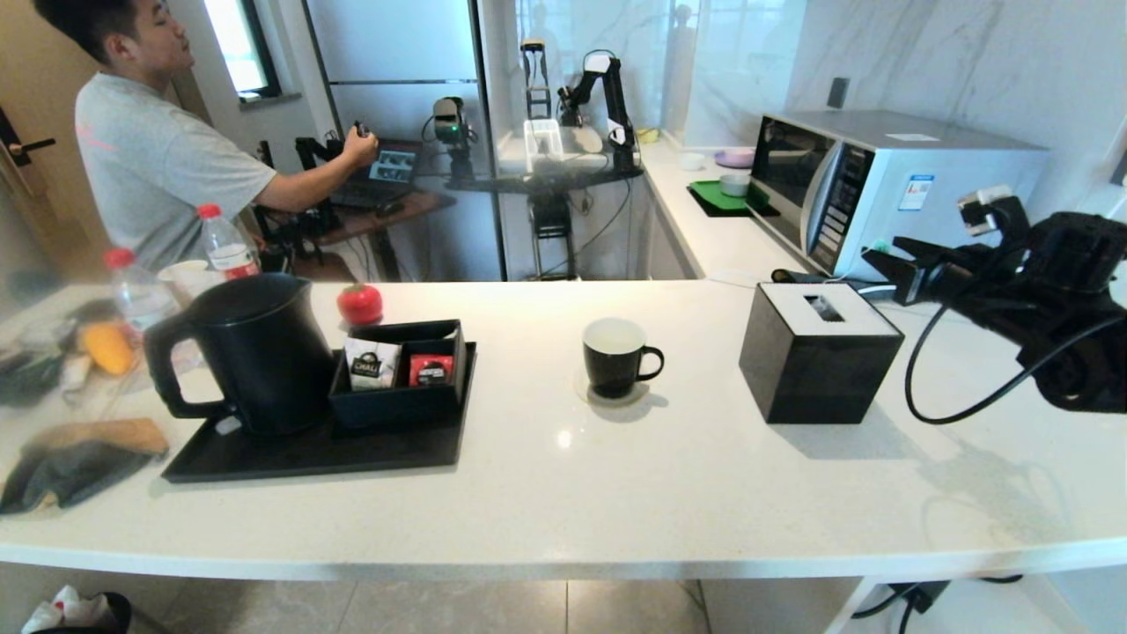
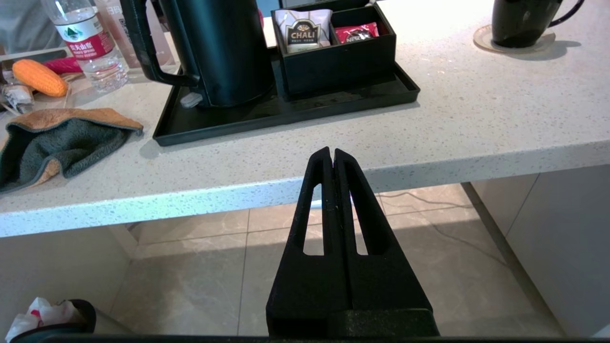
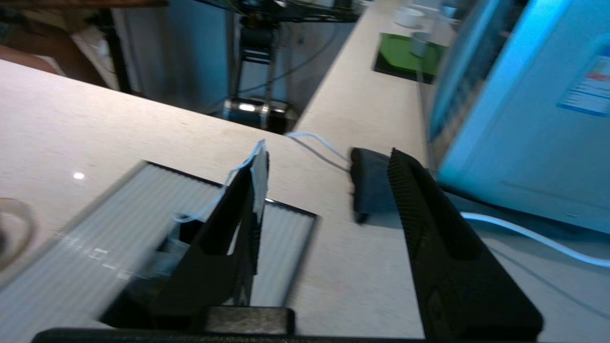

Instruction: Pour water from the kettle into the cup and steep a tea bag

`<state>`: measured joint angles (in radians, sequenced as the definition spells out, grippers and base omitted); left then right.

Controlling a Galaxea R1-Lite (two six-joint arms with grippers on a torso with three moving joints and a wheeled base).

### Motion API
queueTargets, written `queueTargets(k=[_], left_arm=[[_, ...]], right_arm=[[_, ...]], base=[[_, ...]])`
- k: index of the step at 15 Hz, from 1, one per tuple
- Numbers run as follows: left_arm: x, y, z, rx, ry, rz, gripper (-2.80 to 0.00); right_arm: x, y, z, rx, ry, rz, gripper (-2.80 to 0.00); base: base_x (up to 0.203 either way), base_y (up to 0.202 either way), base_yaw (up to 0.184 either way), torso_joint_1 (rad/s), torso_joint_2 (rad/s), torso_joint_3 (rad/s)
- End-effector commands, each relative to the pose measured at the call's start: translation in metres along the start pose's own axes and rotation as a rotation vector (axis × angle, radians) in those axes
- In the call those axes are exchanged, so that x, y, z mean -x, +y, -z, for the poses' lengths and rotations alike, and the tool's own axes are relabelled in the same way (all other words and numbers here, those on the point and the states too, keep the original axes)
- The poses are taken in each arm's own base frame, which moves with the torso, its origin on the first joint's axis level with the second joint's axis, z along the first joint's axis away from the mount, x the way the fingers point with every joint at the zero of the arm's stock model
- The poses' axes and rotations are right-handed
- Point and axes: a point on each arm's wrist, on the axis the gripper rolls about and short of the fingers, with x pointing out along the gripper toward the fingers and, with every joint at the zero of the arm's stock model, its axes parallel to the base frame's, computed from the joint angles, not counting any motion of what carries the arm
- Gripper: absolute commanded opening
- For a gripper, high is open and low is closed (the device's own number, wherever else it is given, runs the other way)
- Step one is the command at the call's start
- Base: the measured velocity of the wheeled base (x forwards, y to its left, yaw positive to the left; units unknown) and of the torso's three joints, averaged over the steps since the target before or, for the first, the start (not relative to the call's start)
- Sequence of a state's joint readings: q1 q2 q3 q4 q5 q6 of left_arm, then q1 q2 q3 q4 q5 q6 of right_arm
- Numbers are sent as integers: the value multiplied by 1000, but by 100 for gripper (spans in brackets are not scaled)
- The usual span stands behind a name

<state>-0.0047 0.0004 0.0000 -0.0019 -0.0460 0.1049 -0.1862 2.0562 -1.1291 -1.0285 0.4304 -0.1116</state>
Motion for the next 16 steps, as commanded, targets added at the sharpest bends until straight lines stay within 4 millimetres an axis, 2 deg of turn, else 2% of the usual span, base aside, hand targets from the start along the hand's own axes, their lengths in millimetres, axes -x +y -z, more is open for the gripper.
queueTargets(k=[1,3,5,11,13,16], left_arm=[[0,0,0,-1,0,0,-280],[0,0,0,-1,-1,0,-280],[0,0,0,-1,-2,0,-280],[0,0,0,-1,-2,0,-280],[0,0,0,-1,-2,0,-280],[0,0,0,-1,-2,0,-280]], right_arm=[[12,-28,9,47,18,71,0],[18,-41,16,88,33,105,0],[20,-44,20,98,38,113,0],[31,-38,60,121,91,110,0],[34,-39,62,132,72,120,0],[36,-44,53,148,47,132,0]], base=[[0,0,0,0,0,0],[0,0,0,0,0,0],[0,0,0,0,0,0],[0,0,0,0,0,0],[0,0,0,0,0,0],[0,0,0,0,0,0]])
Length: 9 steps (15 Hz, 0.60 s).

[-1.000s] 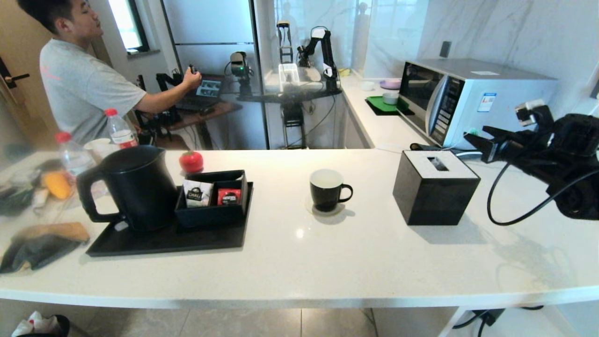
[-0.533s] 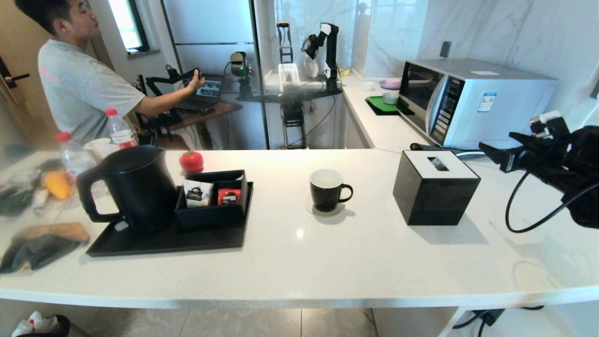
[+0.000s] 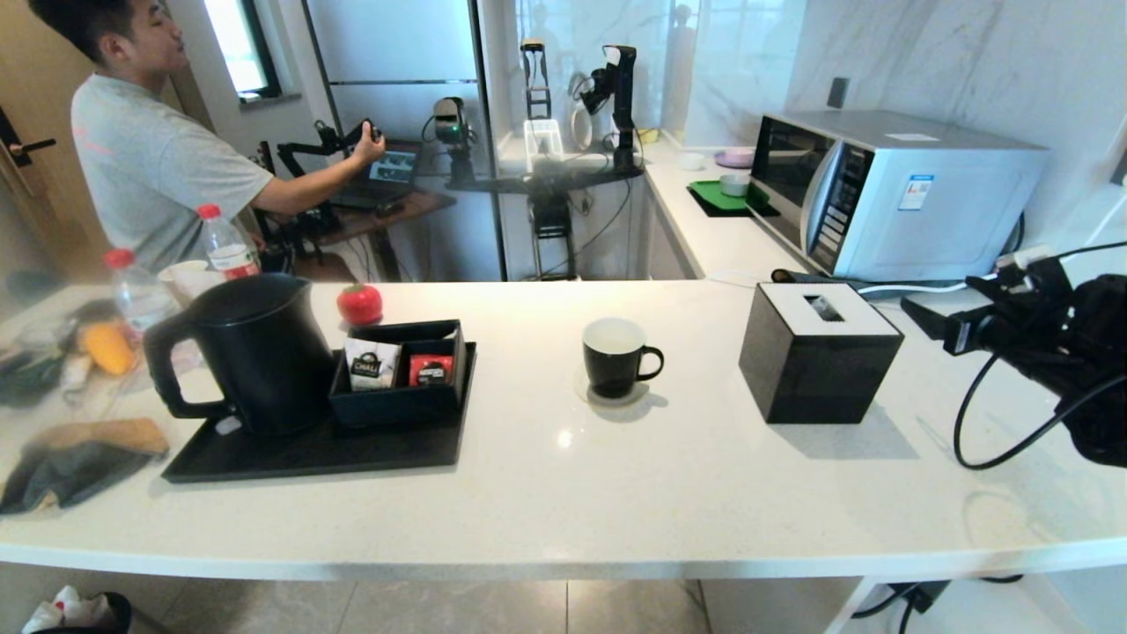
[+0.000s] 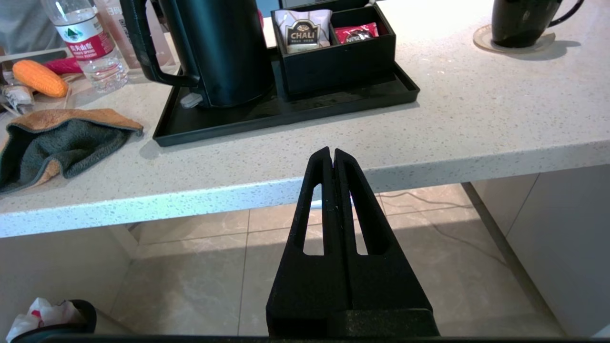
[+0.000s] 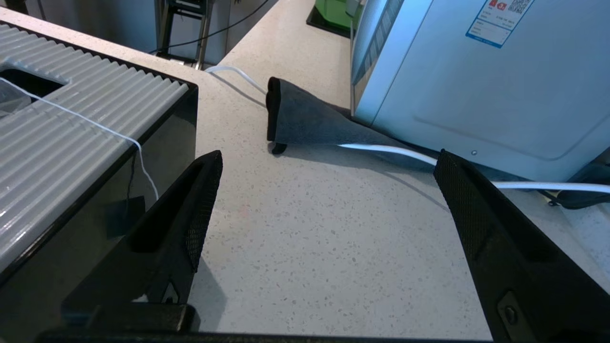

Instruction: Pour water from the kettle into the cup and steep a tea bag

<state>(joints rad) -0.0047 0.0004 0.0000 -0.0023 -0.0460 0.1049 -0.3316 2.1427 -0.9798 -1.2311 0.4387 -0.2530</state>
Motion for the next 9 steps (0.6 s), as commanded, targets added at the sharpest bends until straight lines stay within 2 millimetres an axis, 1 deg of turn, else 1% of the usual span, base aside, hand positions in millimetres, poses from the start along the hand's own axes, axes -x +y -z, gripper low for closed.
queueTargets(k=[1,2,4,7,9], left_arm=[[0,0,0,-1,-1,0,-280],[0,0,0,-1,-1,0,-280],[0,0,0,-1,-1,0,-280],[0,0,0,-1,-1,0,-280],[0,0,0,-1,0,0,-280]], right_arm=[[2,-3,-8,11,-27,-6,-280],[5,-5,-16,16,-42,-17,-280],[9,-10,-42,39,-91,-12,-280],[23,-19,-93,48,-176,-21,-280],[31,-24,-138,18,-220,-77,-280]], base=[[0,0,0,0,0,0],[0,0,0,0,0,0],[0,0,0,0,0,0],[0,0,0,0,0,0],[0,0,0,0,0,0]])
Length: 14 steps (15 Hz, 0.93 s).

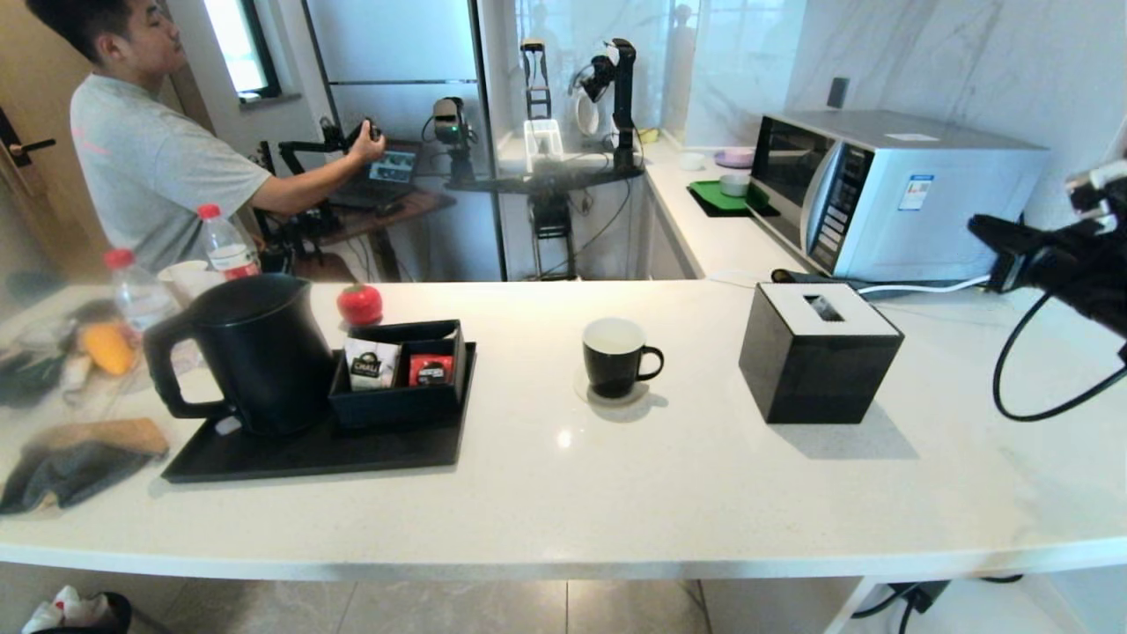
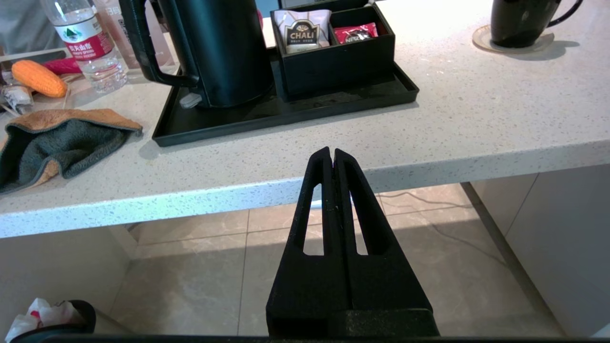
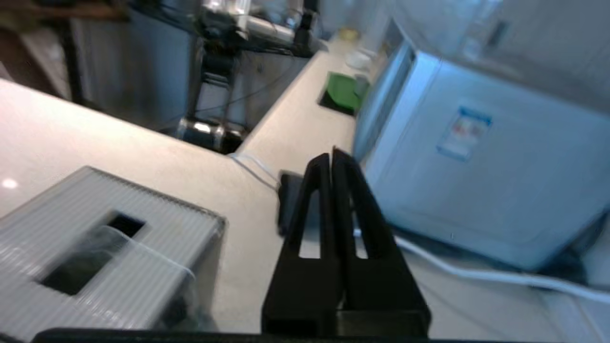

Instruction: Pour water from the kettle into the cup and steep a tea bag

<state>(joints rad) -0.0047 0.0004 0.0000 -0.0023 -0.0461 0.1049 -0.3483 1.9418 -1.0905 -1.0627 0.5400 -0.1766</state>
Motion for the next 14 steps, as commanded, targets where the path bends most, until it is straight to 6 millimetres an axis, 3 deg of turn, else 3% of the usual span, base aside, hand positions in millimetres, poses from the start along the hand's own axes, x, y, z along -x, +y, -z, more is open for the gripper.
queueTargets(k=[1,5,10,12,14], left_arm=[[0,0,0,-1,-1,0,-280],[0,0,0,-1,-1,0,-280],[0,0,0,-1,-1,0,-280],[0,0,0,-1,-1,0,-280],[0,0,0,-1,-1,0,-280]], right_arm=[[7,-6,-69,6,-77,-62,-280],[5,2,-110,-133,52,-165,-280],[-8,58,-170,-616,239,-169,-280],[-17,85,-175,-837,367,-75,-280],[-28,101,-167,-1009,432,56,-280]], base=[[0,0,0,0,0,0],[0,0,0,0,0,0],[0,0,0,0,0,0],[0,0,0,0,0,0],[0,0,0,0,0,0]])
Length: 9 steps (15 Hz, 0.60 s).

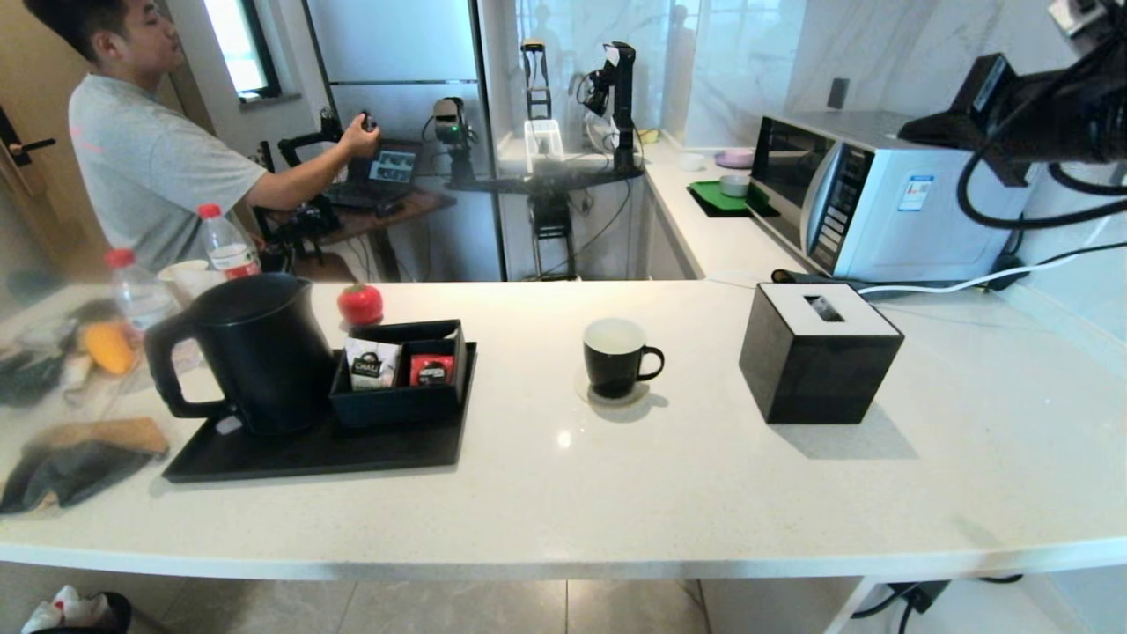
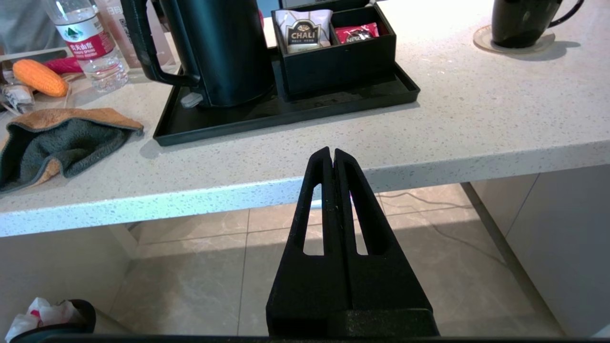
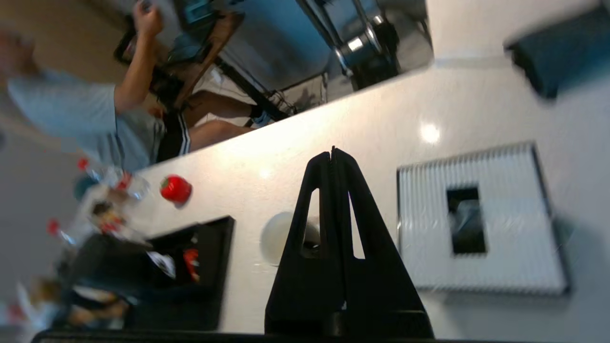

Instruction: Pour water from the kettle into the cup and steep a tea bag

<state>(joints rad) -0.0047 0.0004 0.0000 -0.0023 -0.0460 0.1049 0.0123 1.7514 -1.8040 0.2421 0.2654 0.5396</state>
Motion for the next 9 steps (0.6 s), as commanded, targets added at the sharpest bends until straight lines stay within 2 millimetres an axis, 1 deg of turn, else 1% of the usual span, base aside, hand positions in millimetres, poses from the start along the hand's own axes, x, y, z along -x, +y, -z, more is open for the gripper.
queueTargets(k=[1,3,5,6,9], left_arm=[[0,0,0,-1,0,0,-280],[0,0,0,-1,-1,0,-280],[0,0,0,-1,-1,0,-280],[0,0,0,-1,-1,0,-280],[0,0,0,-1,-1,0,-280]], right_arm=[[-26,4,17,-244,-4,142,-280],[-48,-6,35,-361,-13,288,-280],[-57,-11,44,-468,-5,337,-280],[-62,-14,50,-491,5,360,-280],[-85,-28,70,-519,45,450,-280]], base=[[0,0,0,0,0,0],[0,0,0,0,0,0],[0,0,0,0,0,0],[0,0,0,0,0,0],[0,0,0,0,0,0]])
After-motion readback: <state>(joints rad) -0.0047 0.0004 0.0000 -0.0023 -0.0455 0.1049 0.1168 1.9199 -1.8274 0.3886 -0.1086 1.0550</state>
